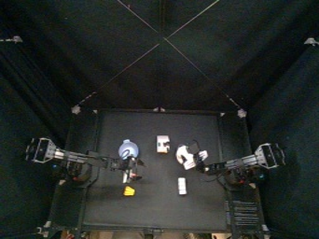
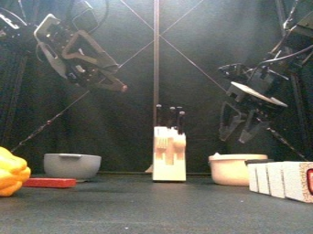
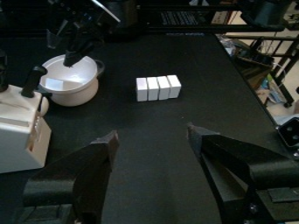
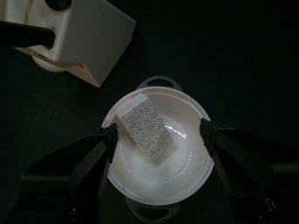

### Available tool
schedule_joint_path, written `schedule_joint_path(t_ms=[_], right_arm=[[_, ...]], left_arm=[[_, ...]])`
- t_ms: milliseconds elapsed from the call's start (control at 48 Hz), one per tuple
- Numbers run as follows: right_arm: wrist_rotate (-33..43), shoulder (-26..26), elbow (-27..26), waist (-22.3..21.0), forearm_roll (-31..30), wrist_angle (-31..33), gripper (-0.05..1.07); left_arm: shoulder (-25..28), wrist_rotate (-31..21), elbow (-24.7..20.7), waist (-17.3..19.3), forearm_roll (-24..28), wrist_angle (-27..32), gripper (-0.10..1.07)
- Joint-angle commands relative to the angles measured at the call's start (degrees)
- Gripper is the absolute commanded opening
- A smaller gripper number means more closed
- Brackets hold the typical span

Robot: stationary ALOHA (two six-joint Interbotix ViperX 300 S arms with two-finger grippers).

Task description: Grab rice

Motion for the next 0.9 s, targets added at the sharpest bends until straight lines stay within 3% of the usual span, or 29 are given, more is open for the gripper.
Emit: schedule_joint_path(t_ms=[0, 500, 875], right_arm=[[-0.2, -1.3, -0.7, 0.6, 0.0, -0.3, 1.02], [-0.9, -1.1, -0.4, 0.7, -0.4, -3.0, 1.02], [-1.2, -1.1, 1.1, -1.3, -3.6, -9.8, 1.02]], left_arm=[[0.3, -0.1, -0.8, 0.1, -0.8, -0.4, 0.96], [0.3, 0.2, -0.2, 0.1, -2.8, -0.4, 0.96], [-0.4, 0.3, 0.9, 0.6, -2.8, -0.4, 0.96]])
